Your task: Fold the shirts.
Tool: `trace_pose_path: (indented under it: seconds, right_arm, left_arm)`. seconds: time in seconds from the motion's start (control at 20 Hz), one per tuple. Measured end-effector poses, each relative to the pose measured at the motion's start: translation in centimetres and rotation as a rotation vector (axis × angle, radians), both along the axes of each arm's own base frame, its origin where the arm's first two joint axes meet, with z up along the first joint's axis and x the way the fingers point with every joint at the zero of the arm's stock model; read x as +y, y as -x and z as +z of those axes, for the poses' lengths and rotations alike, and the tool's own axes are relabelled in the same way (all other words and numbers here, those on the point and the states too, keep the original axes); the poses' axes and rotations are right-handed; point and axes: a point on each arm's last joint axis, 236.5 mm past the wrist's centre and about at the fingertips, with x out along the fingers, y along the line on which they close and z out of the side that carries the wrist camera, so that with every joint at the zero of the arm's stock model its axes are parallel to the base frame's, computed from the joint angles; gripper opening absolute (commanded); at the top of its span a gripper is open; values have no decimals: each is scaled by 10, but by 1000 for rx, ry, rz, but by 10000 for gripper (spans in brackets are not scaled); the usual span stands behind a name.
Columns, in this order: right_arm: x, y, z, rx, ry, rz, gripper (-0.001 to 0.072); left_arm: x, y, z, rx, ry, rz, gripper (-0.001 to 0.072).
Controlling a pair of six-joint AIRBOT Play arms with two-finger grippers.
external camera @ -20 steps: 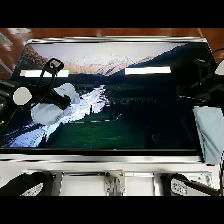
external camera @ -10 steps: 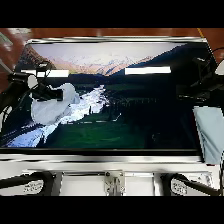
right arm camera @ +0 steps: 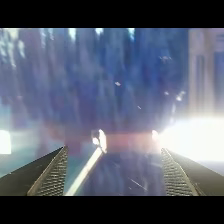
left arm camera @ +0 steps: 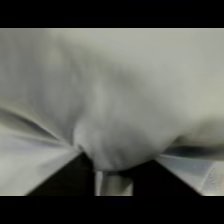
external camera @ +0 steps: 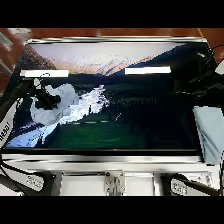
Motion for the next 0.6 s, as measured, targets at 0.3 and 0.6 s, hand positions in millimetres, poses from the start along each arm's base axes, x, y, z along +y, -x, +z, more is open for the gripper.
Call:
trace_pose_path:
  seconds: [0.3,0.6]
  right_arm:
    - [7,0,2,-17,-8,71,694]
    - [7,9,35,-106,33,122,695]
  left_arm:
    - [-36,-38,101,-246,-22,-216,35]
    - [-201,7,265,-619,157,-585,35]
